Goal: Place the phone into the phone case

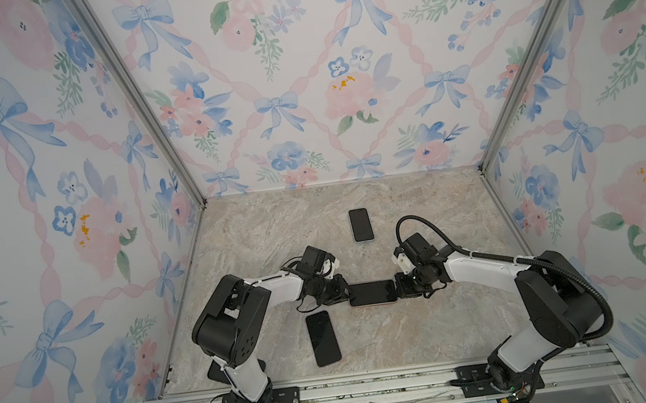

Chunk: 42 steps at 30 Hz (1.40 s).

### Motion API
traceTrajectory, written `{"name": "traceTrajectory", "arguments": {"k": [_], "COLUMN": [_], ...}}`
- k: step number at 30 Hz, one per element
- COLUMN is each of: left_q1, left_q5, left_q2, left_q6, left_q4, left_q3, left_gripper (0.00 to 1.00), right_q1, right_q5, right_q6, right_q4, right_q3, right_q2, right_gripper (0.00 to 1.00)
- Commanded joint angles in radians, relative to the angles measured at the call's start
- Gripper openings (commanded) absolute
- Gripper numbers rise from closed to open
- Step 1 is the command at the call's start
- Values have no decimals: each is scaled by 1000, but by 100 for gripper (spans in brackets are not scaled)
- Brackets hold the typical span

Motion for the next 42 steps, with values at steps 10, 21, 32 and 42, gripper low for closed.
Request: {"name": "traceTrajectory", "arguments": {"k": [10, 21, 32, 42], "left_q1": [-13, -191, -206, -206], "left_q5": [-58, -130, -130, -128], "left_q2": [-131, -170, -104, -72], "left_q6": [13, -105, -121, -122], "left_q4": [-96, -56, 42, 61], "left_q3": [-39, -94, -110, -108], "left_gripper": [44, 52, 64, 98], "right_q1": [25, 29, 13, 29], "right_q5": [55, 85, 35, -11], "right_q6": [-112, -336, -356, -336], "right_q4": [-144, -106, -102, -114], "right_q3": [86, 247, 325, 319], "right_q2": [-78, 97, 223, 253], "right_gripper": [32, 46, 63, 65]}}
